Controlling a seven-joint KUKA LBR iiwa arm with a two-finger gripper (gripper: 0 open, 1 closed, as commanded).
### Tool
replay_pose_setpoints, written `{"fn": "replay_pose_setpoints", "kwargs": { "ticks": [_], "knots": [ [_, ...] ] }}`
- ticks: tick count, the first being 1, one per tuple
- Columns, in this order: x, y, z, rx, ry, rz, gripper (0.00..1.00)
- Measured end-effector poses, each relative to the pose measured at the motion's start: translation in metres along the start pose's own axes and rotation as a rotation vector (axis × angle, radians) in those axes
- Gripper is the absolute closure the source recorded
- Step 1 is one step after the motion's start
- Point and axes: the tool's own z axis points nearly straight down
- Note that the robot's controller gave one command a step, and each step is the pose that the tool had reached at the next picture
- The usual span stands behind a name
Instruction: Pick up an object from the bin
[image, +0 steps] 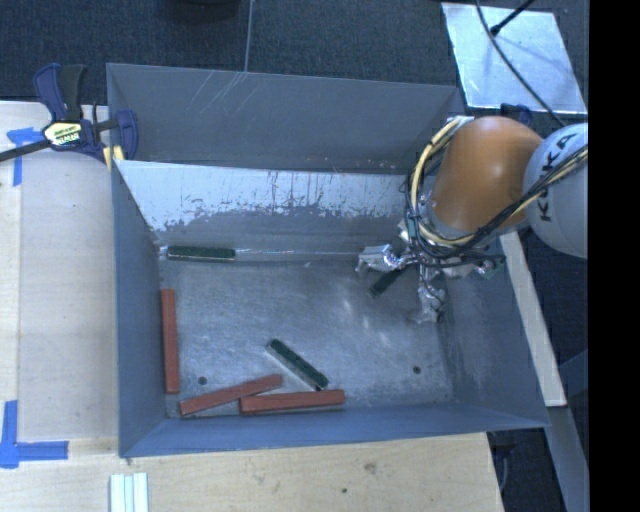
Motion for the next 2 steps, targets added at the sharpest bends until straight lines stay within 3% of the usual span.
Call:
{"fn": "replay_pose_setpoints", "kwargs": {
  "ticks": [1, 2],
  "knots": [
    [-0.001, 0.000, -0.001, 0.000, -0.003, 0.002, 1.00],
    [-0.010, 0.006, -0.163, 0.011, -0.010, -0.111, 1.00]
  ]
}}
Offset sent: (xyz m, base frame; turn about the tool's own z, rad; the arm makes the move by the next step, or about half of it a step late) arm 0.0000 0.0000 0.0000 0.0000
